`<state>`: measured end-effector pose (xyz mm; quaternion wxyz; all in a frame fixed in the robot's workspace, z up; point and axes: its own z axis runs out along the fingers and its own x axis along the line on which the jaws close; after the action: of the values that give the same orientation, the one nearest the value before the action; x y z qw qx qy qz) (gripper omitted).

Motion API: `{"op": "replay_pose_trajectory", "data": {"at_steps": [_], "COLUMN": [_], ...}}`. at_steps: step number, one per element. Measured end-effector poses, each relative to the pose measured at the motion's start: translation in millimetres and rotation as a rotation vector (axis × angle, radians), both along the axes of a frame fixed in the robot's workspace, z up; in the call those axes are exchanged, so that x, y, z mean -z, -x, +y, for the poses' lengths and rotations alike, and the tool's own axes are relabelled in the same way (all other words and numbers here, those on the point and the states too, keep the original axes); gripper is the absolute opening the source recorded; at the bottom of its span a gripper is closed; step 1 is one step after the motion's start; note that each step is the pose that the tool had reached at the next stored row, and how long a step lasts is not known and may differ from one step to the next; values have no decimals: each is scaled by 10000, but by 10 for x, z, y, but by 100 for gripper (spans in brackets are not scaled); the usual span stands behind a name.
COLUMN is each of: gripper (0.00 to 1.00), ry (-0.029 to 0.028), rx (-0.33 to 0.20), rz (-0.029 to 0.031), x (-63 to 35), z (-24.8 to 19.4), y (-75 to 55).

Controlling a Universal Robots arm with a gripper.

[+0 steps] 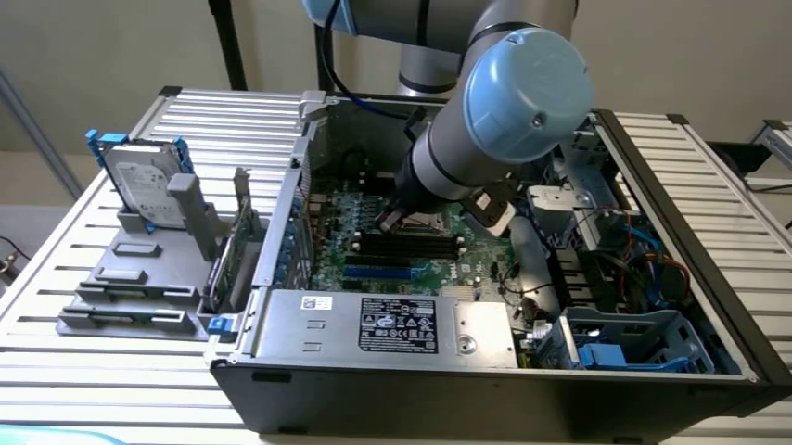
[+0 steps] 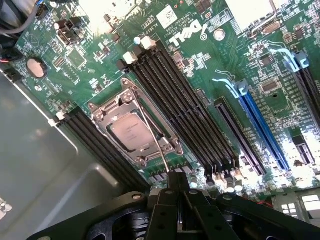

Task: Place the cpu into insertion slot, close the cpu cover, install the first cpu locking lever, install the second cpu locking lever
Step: 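Install the second cpu locking lever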

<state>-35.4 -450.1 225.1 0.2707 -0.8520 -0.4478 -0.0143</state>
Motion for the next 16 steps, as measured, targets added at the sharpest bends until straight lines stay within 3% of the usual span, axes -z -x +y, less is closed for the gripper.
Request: {"op": "replay_pose_trajectory", "data": {"at_steps": [2,7,12,16], "gripper": [11,11,11,11], "ry": [54,85,137,210], "rx": [1,7,8,7], "rz": [-26,-52,-78,-143], "x": [19,44,73,113], "z": [13,46,115,142], "y": [16,88,102,101]}}
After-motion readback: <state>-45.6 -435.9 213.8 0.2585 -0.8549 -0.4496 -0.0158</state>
